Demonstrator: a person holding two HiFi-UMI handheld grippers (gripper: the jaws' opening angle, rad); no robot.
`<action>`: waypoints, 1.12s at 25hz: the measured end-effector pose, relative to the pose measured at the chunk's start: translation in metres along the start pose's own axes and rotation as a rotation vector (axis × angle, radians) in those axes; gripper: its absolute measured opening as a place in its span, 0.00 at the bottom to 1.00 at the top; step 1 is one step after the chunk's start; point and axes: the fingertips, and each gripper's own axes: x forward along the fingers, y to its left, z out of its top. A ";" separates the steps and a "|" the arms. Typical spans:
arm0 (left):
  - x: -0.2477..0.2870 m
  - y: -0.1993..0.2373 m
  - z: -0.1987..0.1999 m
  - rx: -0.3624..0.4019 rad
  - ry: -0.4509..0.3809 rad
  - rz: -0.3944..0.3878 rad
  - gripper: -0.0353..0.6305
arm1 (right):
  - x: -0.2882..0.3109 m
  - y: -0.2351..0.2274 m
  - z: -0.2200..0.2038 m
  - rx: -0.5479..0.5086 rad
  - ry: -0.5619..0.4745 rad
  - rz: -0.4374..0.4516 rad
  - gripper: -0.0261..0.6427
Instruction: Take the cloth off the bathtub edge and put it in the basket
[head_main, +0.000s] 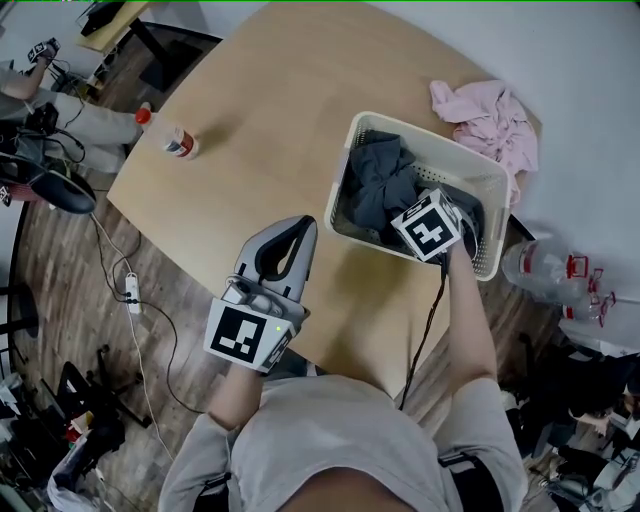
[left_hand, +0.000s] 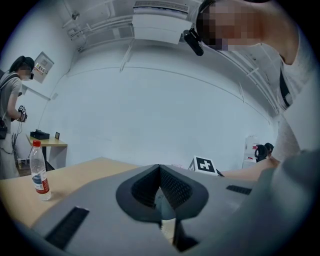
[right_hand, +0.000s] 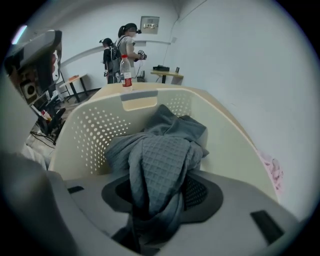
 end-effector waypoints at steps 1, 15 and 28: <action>-0.001 0.001 0.000 0.000 0.001 0.002 0.05 | 0.002 0.000 -0.001 -0.011 0.007 0.003 0.35; -0.014 0.007 0.006 0.018 -0.013 0.016 0.05 | 0.004 0.002 -0.002 -0.017 0.000 0.033 0.39; -0.038 -0.019 0.032 0.055 -0.077 -0.033 0.05 | -0.073 0.018 0.004 0.128 -0.250 -0.040 0.30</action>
